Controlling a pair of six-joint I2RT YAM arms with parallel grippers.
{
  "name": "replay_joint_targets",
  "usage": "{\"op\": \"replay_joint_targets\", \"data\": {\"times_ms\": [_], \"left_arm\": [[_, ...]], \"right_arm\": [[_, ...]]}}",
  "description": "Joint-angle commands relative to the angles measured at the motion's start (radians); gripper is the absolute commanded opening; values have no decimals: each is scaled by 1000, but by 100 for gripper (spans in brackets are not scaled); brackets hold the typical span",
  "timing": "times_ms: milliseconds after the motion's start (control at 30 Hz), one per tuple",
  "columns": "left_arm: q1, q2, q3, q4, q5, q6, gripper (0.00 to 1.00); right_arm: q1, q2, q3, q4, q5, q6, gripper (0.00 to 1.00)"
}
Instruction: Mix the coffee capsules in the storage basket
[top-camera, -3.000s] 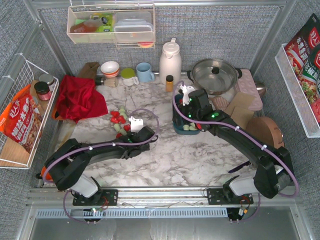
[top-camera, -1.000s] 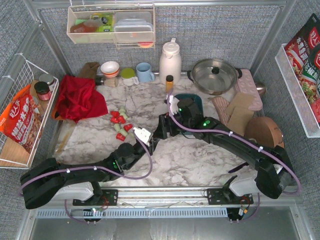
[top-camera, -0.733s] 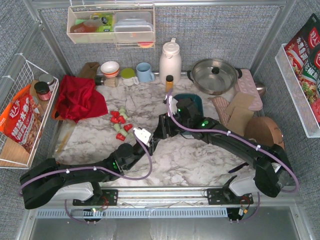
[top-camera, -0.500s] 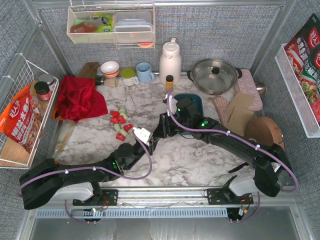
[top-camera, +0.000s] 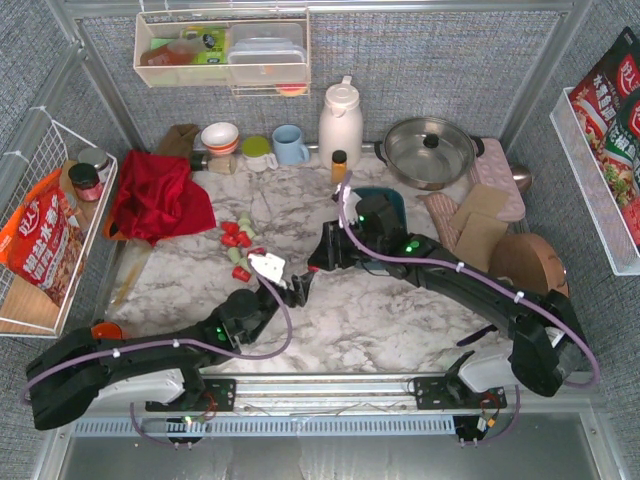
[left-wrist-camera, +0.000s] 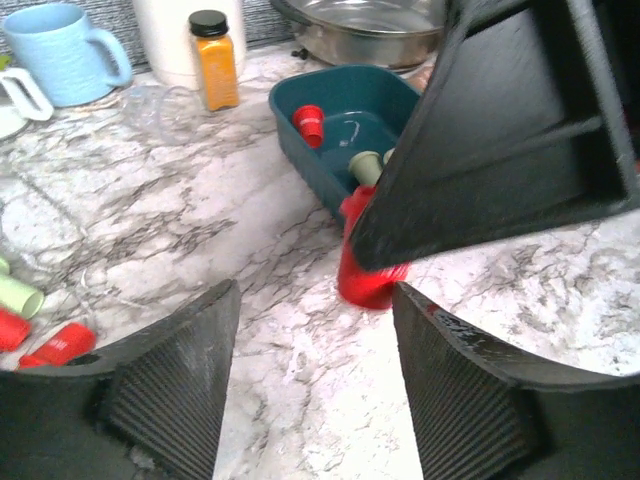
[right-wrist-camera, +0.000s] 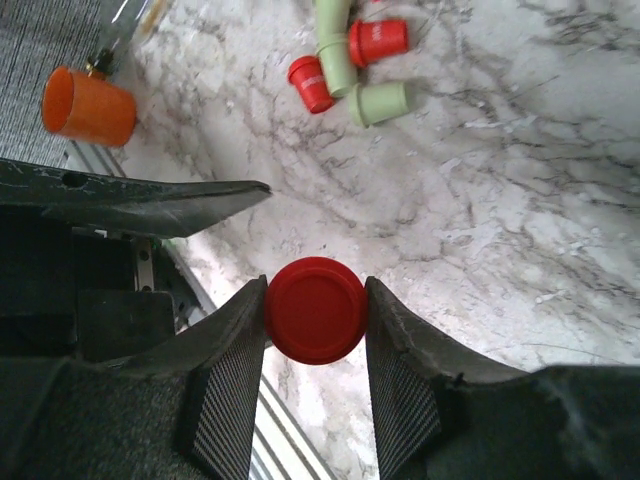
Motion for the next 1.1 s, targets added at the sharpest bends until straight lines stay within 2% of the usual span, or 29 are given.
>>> {"op": "replay_joint_targets", "data": {"times_ms": [0, 67, 100, 233, 367, 500, 600, 833, 1067], "left_arm": [[2, -53, -30, -39, -81, -50, 77], [2, -91, -45, -76, -122, -83, 96], [2, -109, -51, -107, -159, -105, 99], [4, -167, -56, -275, -347, -250, 99], [26, -178, 13, -632, -453, -492, 99], [106, -131, 63, -794, -352, -632, 99], [203, -71, 96, -867, -254, -712, 99], [303, 33, 145, -941, -192, -757, 99], [339, 98, 178, -976, -180, -755, 99]], "right_arm": [[-25, -18, 8, -15, 99, -25, 24], [-47, -21, 17, -39, 182, -68, 24], [-56, -24, 20, -51, 232, -100, 24], [-95, -20, 22, -73, 492, -242, 25], [-126, 34, 28, -67, 654, -351, 32], [-153, 110, 51, -85, 661, -366, 52], [-161, 151, 74, -116, 640, -361, 62], [-169, 115, 43, -116, 696, -361, 70], [-215, 57, -57, -95, 664, -121, 71]]}}
